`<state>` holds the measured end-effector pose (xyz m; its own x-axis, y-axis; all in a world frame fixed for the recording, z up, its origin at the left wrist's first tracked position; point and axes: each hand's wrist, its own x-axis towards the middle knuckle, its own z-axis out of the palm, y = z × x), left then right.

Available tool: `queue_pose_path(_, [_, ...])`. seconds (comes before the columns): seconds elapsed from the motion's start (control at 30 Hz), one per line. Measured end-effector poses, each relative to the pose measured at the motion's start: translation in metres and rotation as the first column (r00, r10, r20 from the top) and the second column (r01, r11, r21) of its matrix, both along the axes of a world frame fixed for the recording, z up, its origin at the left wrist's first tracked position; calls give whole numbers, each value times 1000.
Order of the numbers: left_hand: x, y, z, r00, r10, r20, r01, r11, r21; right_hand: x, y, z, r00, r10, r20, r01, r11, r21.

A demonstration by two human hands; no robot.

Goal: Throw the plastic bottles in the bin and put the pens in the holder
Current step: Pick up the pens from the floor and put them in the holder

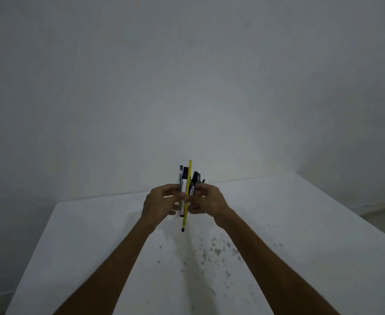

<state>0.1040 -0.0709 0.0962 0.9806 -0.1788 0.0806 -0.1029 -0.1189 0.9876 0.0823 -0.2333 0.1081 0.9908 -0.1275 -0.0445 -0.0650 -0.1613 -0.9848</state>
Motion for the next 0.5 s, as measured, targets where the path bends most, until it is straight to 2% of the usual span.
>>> queue_pose_path(0.27, [85,-66,28,992,53,113,-65,992,107,79,-63,31,999,-45,32,45,999,-11])
queue_pose_path(0.5, [125,-87,18,982,136,128,-144,988,57,130,-79,24,993,-23,113,39,989,-145])
